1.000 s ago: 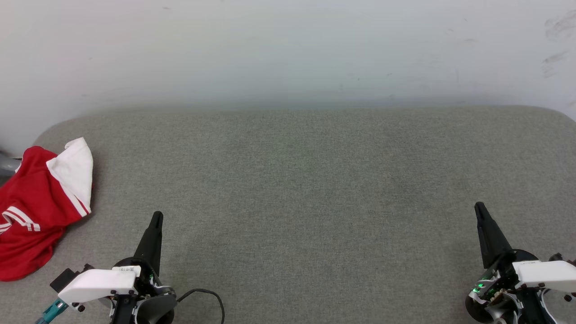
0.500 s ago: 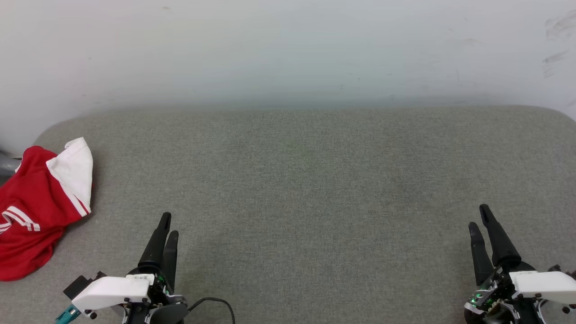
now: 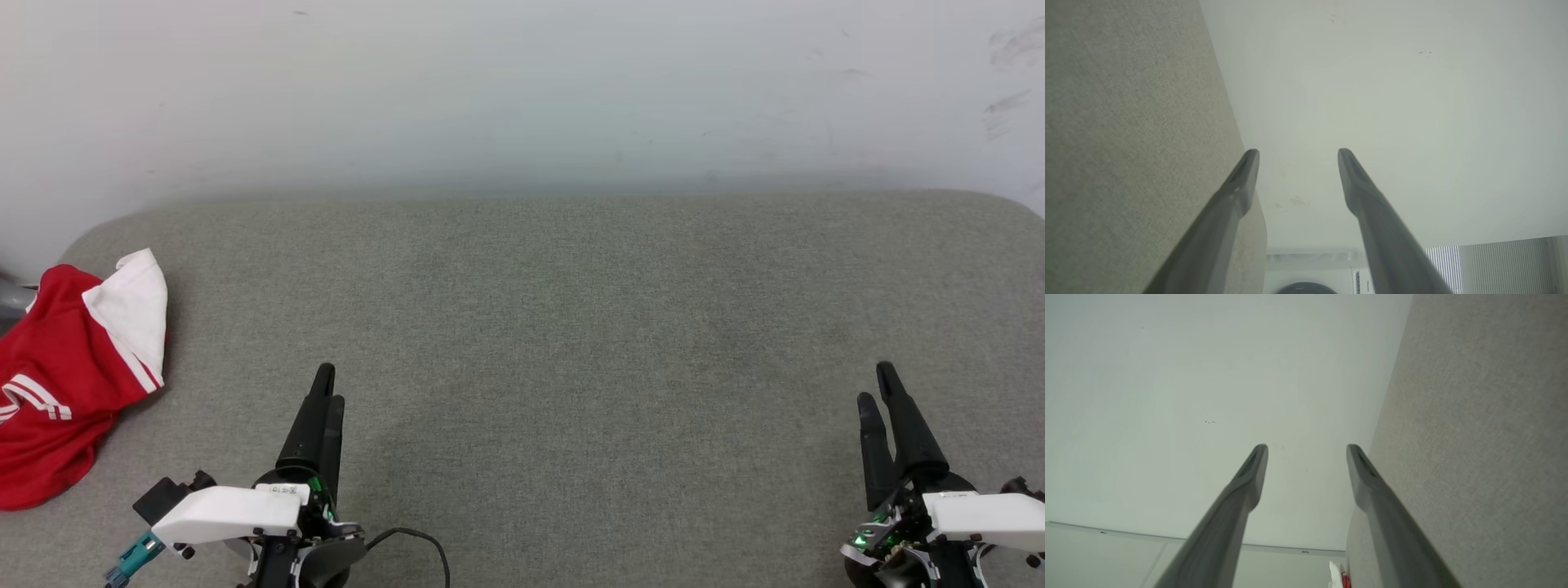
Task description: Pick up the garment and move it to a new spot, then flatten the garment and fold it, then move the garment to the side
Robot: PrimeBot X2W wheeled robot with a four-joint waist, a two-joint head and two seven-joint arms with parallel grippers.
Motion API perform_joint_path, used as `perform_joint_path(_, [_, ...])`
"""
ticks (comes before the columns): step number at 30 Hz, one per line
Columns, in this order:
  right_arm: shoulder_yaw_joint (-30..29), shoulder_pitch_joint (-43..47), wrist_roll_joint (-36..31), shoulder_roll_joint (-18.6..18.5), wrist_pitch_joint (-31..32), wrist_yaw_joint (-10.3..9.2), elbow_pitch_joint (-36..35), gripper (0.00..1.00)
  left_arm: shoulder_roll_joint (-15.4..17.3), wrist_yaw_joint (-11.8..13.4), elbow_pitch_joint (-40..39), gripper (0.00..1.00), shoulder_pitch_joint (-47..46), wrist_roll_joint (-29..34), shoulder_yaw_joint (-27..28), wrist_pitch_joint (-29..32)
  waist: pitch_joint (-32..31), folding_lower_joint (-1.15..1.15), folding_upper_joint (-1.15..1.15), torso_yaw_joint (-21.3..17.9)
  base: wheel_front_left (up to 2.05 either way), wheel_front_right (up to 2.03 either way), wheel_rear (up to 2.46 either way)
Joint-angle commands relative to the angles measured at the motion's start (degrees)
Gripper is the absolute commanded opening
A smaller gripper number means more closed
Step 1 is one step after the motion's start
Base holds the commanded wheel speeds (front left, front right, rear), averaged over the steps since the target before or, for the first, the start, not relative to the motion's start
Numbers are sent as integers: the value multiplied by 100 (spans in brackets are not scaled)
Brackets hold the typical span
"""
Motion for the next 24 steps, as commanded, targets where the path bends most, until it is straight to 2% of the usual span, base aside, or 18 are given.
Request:
perform_joint_path(1, [35, -71, -54, -34, -62, 0, -170, 100, 17, -9, -142, 100, -153, 73, -56, -63, 0, 0, 0, 0, 0, 0, 0])
perform_joint_path(8, [98, -11, -325, -81, -228, 0, -337, 100, 12, -10, -328, 100, -153, 342, -130, -227, 3, 0, 0, -4, 0, 0, 0])
perform_joint_path(12, [76, 17, -701, -99, -318, 0, -414, 100, 11, -11, -448, 100, -155, 608, -197, -313, 5, 0, 0, -7, 0, 0, 0])
perform_joint_path(19, [-4, 26, -1762, -101, -461, 0, -550, 100, 11, -12, -650, 100, -167, 1406, -267, -456, 15, 0, 0, -19, 0, 0, 0])
perform_joint_path(24, [11, 38, -2291, -72, -557, 0, -632, 100, 12, -13, -681, 100, -152, 1952, -294, -552, 32, 0, 0, -25, 0, 0, 0])
